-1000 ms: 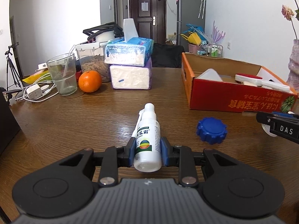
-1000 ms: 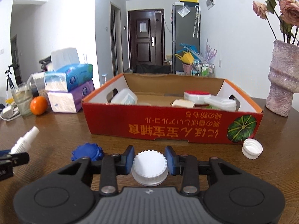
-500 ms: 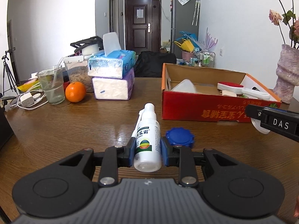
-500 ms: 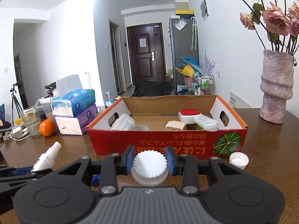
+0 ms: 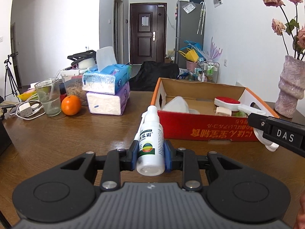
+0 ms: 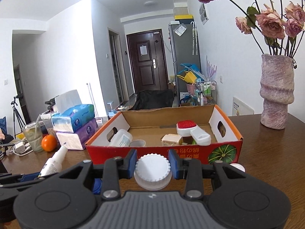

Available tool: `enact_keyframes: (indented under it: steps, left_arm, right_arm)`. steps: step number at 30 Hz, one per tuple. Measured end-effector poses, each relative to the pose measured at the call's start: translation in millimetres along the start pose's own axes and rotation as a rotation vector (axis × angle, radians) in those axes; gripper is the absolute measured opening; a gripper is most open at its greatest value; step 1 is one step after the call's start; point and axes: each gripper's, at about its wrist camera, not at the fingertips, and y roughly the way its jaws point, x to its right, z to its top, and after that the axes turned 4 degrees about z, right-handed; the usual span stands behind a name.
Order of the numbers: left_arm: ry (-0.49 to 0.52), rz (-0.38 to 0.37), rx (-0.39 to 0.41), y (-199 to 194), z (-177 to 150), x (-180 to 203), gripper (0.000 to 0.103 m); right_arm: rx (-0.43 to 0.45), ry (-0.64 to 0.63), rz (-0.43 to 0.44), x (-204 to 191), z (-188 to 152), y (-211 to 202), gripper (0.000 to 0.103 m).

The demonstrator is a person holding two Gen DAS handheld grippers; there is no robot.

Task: Organize rigid objects
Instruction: 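Carry the spray bottle and white cap with both tools over the cardboard box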

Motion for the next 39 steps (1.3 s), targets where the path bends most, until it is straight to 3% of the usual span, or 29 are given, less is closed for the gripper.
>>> enact_keyframes:
  steps: [17,39]
  left_arm:
    - [-0.006,-0.040,0.032,19.2,22.9,39.0,0.028]
    - [0.014,-0.087,0.056,68.5,56.8,80.2,0.028]
  right_arm:
    - [0.031,-0.005,-0.029,28.1,15.8,11.0,0.035]
    - [0.048,-0.043,-0.072,54.3,39.0,57.5,0.035]
